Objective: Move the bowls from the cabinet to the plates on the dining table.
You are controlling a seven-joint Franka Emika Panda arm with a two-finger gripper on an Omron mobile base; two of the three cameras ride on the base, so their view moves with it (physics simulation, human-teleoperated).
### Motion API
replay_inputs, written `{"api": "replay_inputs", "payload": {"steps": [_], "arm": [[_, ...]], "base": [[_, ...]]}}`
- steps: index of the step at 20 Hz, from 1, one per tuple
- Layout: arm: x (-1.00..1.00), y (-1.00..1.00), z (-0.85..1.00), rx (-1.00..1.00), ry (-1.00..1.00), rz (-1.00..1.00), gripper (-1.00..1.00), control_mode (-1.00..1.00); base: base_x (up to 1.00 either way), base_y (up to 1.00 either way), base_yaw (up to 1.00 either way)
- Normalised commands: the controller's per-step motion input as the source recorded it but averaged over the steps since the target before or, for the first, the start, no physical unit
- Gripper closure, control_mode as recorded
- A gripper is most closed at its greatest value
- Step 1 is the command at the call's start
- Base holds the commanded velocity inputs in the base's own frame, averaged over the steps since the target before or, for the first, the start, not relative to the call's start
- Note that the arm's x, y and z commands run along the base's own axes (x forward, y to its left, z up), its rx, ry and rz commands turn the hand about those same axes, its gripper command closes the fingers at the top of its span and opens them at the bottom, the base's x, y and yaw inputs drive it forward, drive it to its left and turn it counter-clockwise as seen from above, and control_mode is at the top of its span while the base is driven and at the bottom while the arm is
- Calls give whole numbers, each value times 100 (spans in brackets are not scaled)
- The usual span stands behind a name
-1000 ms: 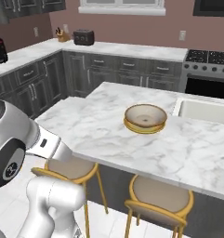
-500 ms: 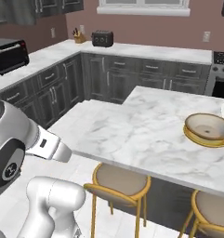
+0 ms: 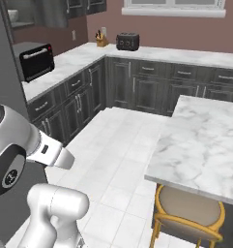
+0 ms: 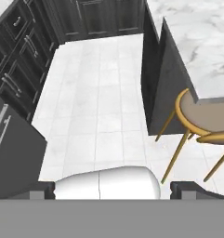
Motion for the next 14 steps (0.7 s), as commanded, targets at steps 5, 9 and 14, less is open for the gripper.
{"api": "replay_inputs", "payload": {"steps": [5,9,14], "arm": [[0,0,0,0,0,0,-100,100],[0,0,0,0,0,0,-100,100],[0,0,0,0,0,0,-100,100]], "base": [[-1,87,0],[0,16,0],[3,0,0]]}}
